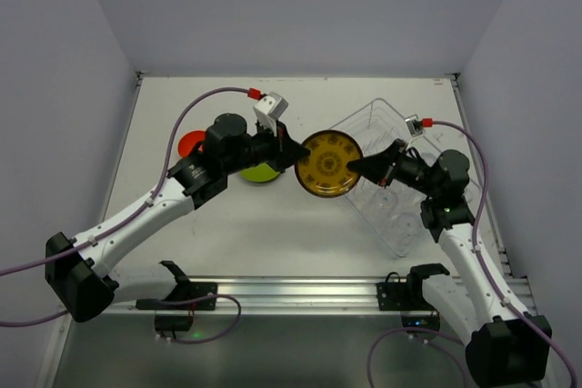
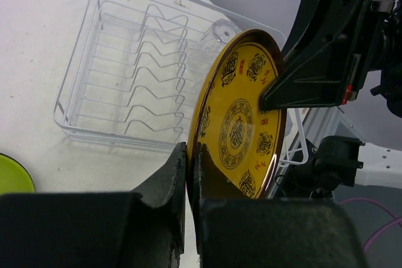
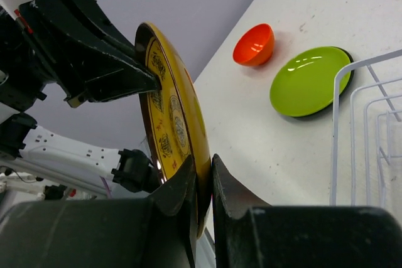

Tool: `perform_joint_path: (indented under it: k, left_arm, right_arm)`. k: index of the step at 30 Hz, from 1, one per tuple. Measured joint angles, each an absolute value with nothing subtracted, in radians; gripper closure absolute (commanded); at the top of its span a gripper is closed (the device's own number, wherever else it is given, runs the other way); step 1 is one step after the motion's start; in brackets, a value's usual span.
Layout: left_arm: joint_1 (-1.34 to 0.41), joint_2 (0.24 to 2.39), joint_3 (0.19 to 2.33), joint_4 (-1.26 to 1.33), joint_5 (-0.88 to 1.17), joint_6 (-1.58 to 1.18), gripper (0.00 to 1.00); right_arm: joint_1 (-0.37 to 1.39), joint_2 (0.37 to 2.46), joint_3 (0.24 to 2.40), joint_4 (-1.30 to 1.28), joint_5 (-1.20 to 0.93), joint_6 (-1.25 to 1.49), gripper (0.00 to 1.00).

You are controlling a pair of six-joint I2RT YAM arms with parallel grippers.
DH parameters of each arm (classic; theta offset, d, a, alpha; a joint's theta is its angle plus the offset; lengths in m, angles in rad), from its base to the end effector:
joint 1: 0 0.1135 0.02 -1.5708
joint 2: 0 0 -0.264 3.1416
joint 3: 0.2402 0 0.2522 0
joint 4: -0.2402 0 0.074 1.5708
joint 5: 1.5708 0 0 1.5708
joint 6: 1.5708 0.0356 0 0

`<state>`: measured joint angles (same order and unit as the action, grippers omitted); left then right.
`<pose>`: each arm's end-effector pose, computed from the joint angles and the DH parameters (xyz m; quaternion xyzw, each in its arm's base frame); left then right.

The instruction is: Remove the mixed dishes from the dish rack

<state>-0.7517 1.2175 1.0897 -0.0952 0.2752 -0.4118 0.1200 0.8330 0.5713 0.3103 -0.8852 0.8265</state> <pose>0.2015 -0.2016 0.3655 0.2153 0.7484 -0.4292 0.4576 0.1863 0.0502 0.3081 -0.0753 0.6921 0.5612 0.4478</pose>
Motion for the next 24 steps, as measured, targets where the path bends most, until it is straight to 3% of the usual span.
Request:
perform_joint_path:
  k: [2,3,4,6,13,20,24]
  left_arm:
    - [-0.748,1.217,1.09,-0.091,0.277,-0.429,1.0]
    - [-0.748,1.217,1.09,-0.088,0.274,-0.434,1.0]
    - [-0.748,1.217,1.09,-0.088,0.269,-0.437,1.0]
    - [-0.748,1.217,1.09,-0.094,0.254,-0.434,1.0]
    - [-0.715,1.217,1.09,-0.2,0.017,-0.493,1.0]
    - [-0.364,1.176,0.96,-0.242,-0.047,-0.633,1.0]
    - [-0.287,1.27,0.943,-0.236,-0.038,-0.666,1.0]
  right_arm:
    - [0.124,0.838,0.569,0.332,-0.884,0.825,0.94]
    - [0.124,0.843,0.569,0.34,-0.884,0.826,0.82]
    - [0.124,0.847,0.568,0.347,-0.884,0.828,0.5]
    - [0.125,0.854,0.566,0.359,-0.882,0.854,0.01]
    - [0.125,0.819,0.588,0.227,-0.765,0.799,0.01]
    - [0.125,0.57,0.599,-0.051,-0.525,0.678,0.01]
    - [0.125,0.447,0.599,-0.136,-0.463,0.636,0.01]
